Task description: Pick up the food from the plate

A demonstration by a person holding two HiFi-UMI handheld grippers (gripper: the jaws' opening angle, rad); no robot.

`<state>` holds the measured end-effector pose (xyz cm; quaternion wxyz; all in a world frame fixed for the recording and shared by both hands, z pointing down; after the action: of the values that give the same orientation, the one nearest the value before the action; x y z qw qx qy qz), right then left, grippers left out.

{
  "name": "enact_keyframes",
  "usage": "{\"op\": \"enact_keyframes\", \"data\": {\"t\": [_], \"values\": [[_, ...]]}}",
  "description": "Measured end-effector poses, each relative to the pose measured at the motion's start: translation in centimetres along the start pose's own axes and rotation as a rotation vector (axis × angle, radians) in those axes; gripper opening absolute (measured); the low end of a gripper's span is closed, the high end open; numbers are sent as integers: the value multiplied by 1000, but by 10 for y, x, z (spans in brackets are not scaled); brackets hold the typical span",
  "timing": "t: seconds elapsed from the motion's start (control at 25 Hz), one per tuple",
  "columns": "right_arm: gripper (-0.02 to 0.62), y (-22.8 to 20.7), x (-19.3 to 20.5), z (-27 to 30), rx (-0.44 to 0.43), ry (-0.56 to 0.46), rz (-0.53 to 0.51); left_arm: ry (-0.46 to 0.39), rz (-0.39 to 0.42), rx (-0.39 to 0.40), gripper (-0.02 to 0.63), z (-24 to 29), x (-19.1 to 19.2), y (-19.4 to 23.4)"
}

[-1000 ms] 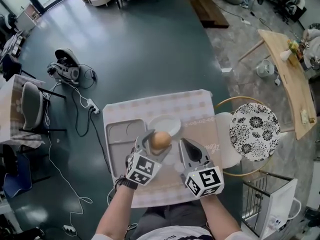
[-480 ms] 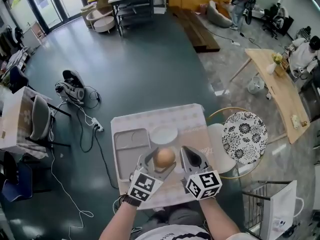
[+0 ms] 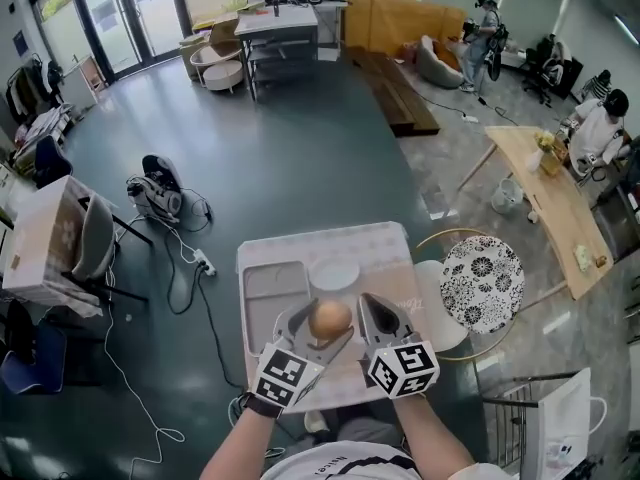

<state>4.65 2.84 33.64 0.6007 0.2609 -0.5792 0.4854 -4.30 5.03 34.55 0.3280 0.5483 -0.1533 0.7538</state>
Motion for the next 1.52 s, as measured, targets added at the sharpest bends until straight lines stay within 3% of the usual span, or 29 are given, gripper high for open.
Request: {"op": "enact_keyframes", "data": {"t": [0.64, 1.52], "values": [[14, 43, -36, -26, -23, -39, -62, -131, -47, -6, 344, -68, -45, -12], [14, 56, -40, -40, -24, -48, -101, -152, -48, -24, 344, -81, -44, -18]]}}
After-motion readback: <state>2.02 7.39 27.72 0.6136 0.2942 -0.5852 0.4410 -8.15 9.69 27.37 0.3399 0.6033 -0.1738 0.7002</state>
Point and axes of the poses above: the fingertips, and each gripper's own axes: z forward along the fingers, y to its left, x out of its underside, the point moved 3 cm from there along -z, backward along the fingers
